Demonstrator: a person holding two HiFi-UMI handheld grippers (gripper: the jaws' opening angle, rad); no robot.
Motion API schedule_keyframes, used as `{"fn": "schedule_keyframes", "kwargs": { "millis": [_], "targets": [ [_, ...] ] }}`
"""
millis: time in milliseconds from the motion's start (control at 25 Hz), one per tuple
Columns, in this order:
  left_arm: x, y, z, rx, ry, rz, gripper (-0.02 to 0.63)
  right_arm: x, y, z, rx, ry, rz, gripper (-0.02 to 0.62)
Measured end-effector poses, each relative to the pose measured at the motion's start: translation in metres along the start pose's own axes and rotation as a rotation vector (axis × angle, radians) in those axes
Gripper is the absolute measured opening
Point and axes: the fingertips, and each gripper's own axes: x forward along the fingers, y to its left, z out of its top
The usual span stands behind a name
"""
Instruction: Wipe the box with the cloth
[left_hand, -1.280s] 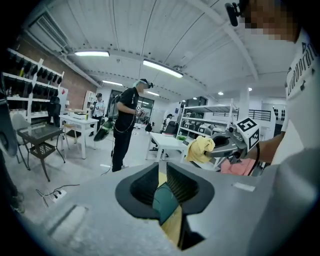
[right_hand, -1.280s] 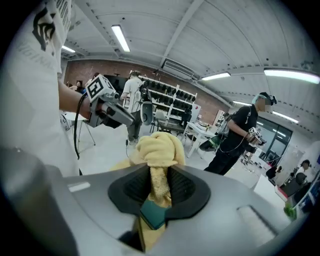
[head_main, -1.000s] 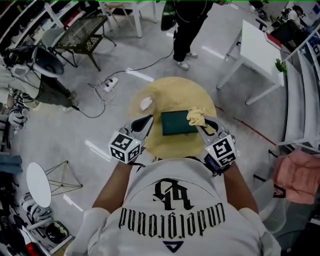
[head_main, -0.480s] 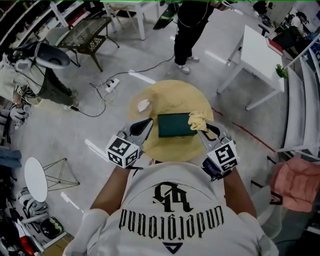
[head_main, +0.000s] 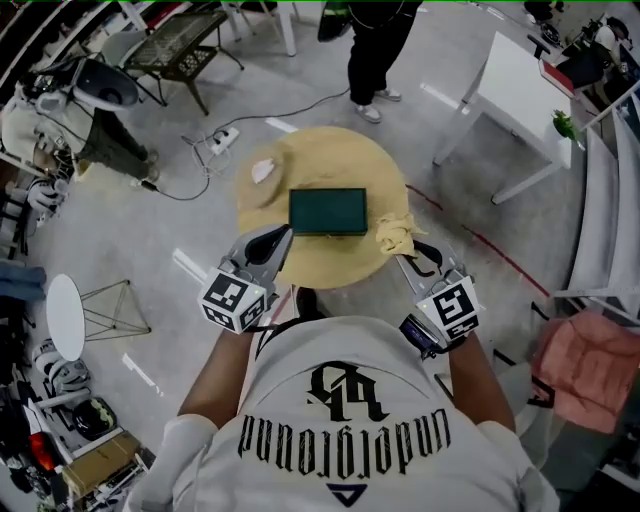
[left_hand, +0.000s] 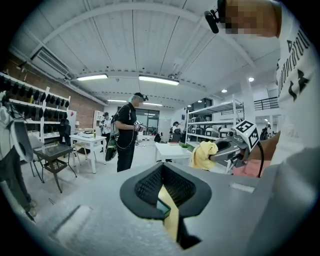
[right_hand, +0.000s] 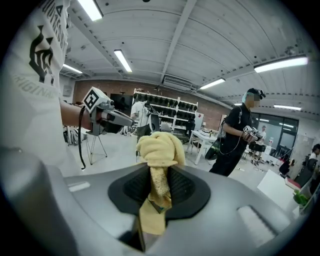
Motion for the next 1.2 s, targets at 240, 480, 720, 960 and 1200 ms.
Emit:
{"fn": "schedule_keyframes", "kwargs": {
  "millis": [240,480,720,960,1200],
  "targets": [
    [-0.013,-0.083,-0.013,-0.019,-0.014,0.060,0.006,-0.068,0.011,-0.041,0.012,-0.023,0.052,0.071],
    [-0.039,-0.123,-0.021,-0.036,0.009,0.089,0.006,-0.102,0.030,-0.058,0.045,-0.036,0.087,0.071],
    [-0.068,-0.137,-0.029,-0.027,0.041,0.058,0.006,-0.110,0.054,-0.050,0.059,-0.043,0.083,0.071],
    [-0.077,-0.145,-0.044,-0.030,0.039,0.000,0.006,-0.119,0.076,-0.051,0.081,-0.045,0.049,0.072],
    [-0.109,-0.140,-0.040,-0.022,0.016,-0.053,0.006,-0.127,0.114,-0.041,0.118,-0.040,-0.007,0.071]
  ]
}}
